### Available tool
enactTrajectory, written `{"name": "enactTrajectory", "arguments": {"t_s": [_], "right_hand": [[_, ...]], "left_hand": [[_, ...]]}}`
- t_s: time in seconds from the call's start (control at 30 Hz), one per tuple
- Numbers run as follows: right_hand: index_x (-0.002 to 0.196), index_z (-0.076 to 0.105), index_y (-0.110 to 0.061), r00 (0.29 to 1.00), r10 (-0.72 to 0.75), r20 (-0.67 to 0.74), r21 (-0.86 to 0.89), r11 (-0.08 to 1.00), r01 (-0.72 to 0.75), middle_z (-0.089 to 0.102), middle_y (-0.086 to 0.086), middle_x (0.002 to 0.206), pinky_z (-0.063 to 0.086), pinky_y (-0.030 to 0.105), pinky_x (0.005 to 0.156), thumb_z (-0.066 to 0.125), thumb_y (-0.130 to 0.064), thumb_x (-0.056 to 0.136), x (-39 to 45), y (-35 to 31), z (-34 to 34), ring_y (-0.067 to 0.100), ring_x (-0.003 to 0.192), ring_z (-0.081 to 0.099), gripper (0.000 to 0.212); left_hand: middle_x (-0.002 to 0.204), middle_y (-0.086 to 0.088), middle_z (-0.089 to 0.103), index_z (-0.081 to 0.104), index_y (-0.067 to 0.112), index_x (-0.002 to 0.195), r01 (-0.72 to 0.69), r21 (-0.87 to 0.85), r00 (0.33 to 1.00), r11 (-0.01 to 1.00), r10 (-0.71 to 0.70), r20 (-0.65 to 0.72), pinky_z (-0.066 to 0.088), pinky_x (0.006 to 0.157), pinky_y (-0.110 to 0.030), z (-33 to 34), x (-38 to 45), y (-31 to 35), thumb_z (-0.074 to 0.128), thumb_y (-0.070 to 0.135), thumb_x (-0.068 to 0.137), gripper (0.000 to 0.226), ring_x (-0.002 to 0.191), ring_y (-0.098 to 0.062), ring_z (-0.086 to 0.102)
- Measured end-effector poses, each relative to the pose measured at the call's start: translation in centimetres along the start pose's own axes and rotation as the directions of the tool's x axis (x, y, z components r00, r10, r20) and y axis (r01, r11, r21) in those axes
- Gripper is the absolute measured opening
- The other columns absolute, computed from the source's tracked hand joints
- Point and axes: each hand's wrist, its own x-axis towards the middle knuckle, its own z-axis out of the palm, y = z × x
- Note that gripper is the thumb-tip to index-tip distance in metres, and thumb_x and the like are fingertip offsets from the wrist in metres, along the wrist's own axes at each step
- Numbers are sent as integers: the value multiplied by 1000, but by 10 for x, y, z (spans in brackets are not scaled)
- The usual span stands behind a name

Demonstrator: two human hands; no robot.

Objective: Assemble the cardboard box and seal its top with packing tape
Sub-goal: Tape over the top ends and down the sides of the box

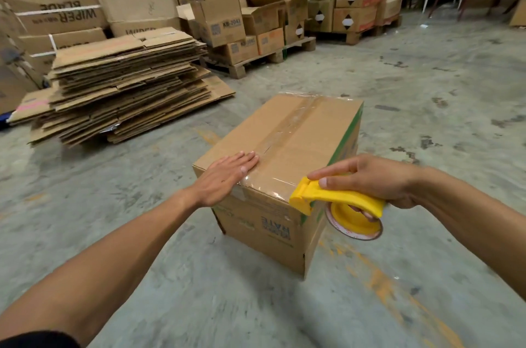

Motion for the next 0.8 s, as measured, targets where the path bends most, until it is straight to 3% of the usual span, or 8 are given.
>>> {"name": "enactTrajectory", "arguments": {"t_s": [0.13,0.2,0.27,0.33,0.43,0.5,0.63,0.8], "right_hand": [[115,73,-36,997,-39,-61,-10,999,39,71,-12,110,56,26,76,70,-36,87,-4,10,2,7,91,66,28],[117,72,-34,997,-51,-64,-29,998,49,70,-12,114,55,21,78,70,-35,87,-3,10,3,6,95,65,30],[118,72,-33,997,-42,-59,-36,999,40,70,-12,113,54,18,75,69,-35,88,-3,12,2,5,92,64,31],[118,72,-33,997,-43,-63,-11,999,42,71,-12,109,54,17,74,70,-36,88,-2,15,1,5,90,63,31],[118,71,-35,997,-51,-53,-11,999,51,71,-11,106,50,16,68,69,-38,88,0,19,-1,4,87,63,31],[116,72,-37,997,-57,-46,13,998,58,71,-11,107,50,15,61,70,-37,87,1,21,-1,3,82,63,29],[119,72,-29,997,-61,-48,141,988,67,70,-14,89,48,14,45,69,-29,89,1,27,0,-1,62,64,30],[119,71,-32,999,-12,44,226,974,2,74,-5,78,50,24,39,68,-32,89,-9,38,-9,15,52,58,31]], "left_hand": [[161,18,7,12,39,153,26,36,1000,999,-26,3,1,122,-36,3,3,10,-1,52,98,58,148,0,-1],[161,18,3,9,41,152,56,52,998,997,-58,40,-1,122,-41,-1,4,16,-2,54,97,57,148,-2,-3],[161,18,-1,8,43,151,53,77,997,996,-57,54,-4,122,-41,-3,5,28,0,54,99,54,149,-4,-7],[161,18,-2,10,41,153,-35,97,999,995,32,36,-9,120,-35,-2,10,52,2,51,100,54,148,-3,-10],[161,18,2,13,40,153,-133,-5,988,991,133,83,-12,118,-28,4,22,91,1,52,97,58,148,-2,-11],[159,19,-1,5,45,149,-102,-52,982,993,109,156,-9,120,-33,14,29,103,1,49,99,50,147,-3,-11],[159,21,-4,3,45,151,-96,124,990,988,82,112,-1,122,-39,30,36,96,2,51,100,52,149,-7,-9],[161,19,-1,2,45,150,-107,156,992,982,94,86,-2,120,-34,34,37,94,2,58,94,57,150,-11,-6]]}}
